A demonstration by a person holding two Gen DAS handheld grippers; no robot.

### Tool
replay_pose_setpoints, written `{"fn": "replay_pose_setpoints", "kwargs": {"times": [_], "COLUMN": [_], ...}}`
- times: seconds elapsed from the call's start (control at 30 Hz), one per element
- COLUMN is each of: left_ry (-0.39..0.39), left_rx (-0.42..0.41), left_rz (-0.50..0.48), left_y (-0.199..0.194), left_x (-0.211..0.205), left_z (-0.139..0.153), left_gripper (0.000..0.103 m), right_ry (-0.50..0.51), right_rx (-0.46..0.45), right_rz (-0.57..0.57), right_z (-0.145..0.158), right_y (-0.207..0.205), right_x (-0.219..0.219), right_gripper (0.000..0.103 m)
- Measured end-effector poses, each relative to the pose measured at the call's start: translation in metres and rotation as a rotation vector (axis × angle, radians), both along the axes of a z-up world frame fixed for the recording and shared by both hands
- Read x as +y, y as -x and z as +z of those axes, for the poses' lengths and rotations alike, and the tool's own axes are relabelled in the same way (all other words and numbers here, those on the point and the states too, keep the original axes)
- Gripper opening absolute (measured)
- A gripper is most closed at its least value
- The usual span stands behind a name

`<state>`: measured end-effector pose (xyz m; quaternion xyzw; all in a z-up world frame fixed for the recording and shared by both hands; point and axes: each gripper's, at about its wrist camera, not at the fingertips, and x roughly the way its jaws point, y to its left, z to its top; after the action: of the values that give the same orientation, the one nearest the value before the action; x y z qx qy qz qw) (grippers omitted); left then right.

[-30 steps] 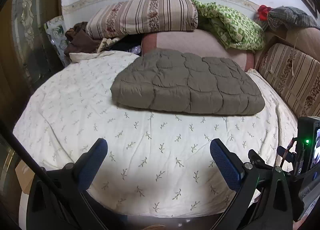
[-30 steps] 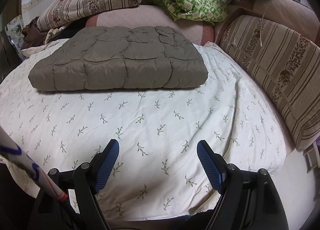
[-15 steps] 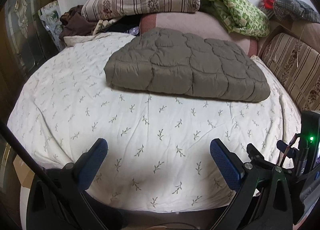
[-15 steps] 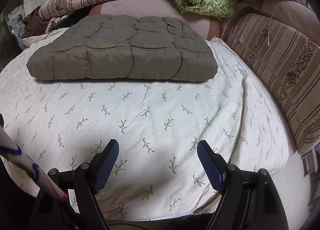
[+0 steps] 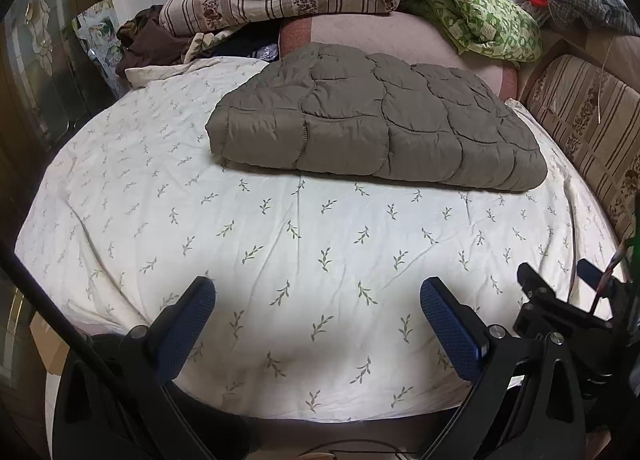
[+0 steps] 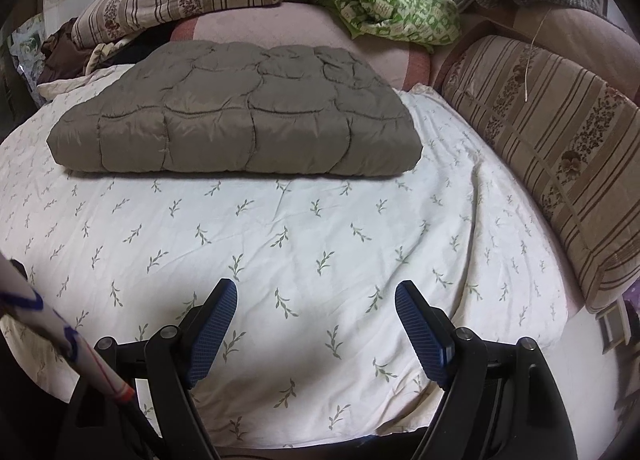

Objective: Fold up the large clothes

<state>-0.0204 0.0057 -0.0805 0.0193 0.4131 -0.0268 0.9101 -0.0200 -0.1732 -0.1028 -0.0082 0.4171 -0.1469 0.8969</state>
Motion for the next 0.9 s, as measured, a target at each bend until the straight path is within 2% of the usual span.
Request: {"fn": "replay_pose_setpoints", "kwargs": {"times": [0.27,0.9], "left_ry": [-0.028,-0.048], "left_rx": [-0.029,-0.089], "left_rz": [0.002,0.036], "left_y": [0.006,0.018], "left_x": [0.000,0.009], "left_z": [0.002,0.005], "left_gripper": [0.102,0.102], "right_ry": [0.018,-0.026], "right_rx": [-0.027,-0.057], "right_rz": [0.004,0.040], "right_z": [0.008,0.028], "right_y": [0.006,0.031], "right_x": [0.004,0.006], "right_gripper": [0.086,0.086]}}
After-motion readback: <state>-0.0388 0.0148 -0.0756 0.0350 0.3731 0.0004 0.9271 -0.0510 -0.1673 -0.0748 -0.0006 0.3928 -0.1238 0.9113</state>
